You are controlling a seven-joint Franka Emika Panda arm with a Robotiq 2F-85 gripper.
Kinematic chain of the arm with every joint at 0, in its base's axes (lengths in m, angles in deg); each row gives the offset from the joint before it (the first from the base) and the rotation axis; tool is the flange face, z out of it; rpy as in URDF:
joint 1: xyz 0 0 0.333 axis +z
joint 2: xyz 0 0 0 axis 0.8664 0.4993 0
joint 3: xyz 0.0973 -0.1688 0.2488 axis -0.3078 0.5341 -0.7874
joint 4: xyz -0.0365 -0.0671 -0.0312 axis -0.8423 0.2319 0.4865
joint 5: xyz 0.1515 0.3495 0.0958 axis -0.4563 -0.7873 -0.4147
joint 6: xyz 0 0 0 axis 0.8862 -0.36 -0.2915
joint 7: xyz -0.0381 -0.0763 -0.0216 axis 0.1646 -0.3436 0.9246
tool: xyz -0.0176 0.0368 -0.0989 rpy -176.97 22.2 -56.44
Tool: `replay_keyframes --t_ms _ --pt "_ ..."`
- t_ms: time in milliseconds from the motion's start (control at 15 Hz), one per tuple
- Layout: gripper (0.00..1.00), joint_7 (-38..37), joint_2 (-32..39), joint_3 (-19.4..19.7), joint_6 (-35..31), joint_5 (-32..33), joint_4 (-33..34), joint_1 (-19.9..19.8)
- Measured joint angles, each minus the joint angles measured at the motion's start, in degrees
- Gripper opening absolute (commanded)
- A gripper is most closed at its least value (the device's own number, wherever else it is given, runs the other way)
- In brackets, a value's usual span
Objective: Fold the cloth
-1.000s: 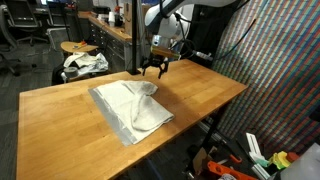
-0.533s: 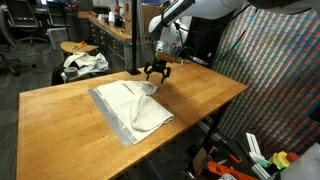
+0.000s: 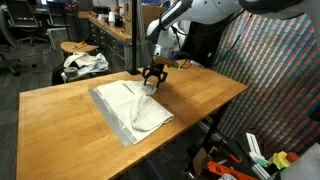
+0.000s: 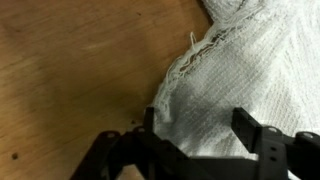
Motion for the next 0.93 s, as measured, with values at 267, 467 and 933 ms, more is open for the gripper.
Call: replay_keyframes --t_ms 267,467,933 --pt "0.2 0.2 0.2 -0.2 0.0 -0.6 0.3 0.0" --pt "0.11 0.2 0.3 -0.3 0.0 -0.7 0.3 0.0" --pt "0.18 0.1 0.0 -0.6 -0.3 -0.8 0.6 0.9"
